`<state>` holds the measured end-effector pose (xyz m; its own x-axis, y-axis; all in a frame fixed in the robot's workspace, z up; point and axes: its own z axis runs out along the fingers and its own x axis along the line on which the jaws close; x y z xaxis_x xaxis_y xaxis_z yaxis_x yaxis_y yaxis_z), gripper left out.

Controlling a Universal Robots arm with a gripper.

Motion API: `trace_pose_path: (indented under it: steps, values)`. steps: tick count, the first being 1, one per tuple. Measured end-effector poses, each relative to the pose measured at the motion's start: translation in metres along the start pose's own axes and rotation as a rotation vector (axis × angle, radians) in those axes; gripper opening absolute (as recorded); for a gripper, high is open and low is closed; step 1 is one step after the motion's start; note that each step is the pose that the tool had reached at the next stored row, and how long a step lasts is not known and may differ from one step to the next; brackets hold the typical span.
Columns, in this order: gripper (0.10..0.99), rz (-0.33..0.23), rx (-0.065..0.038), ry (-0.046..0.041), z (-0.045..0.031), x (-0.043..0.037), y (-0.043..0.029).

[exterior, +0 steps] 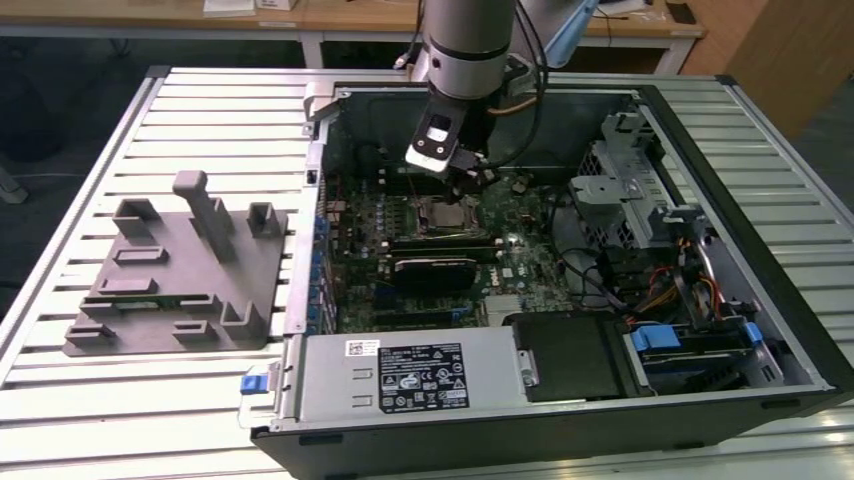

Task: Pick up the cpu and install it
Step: 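Close the cpu cover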

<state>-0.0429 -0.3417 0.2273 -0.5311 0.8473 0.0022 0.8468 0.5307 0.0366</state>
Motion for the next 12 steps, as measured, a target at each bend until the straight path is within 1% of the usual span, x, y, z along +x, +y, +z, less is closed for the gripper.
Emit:
trace_pose_path:
  steps: [12]
  values:
    - [0.106,-0.218,0.003,0.0042,0.0043,0.0,-0.0002]
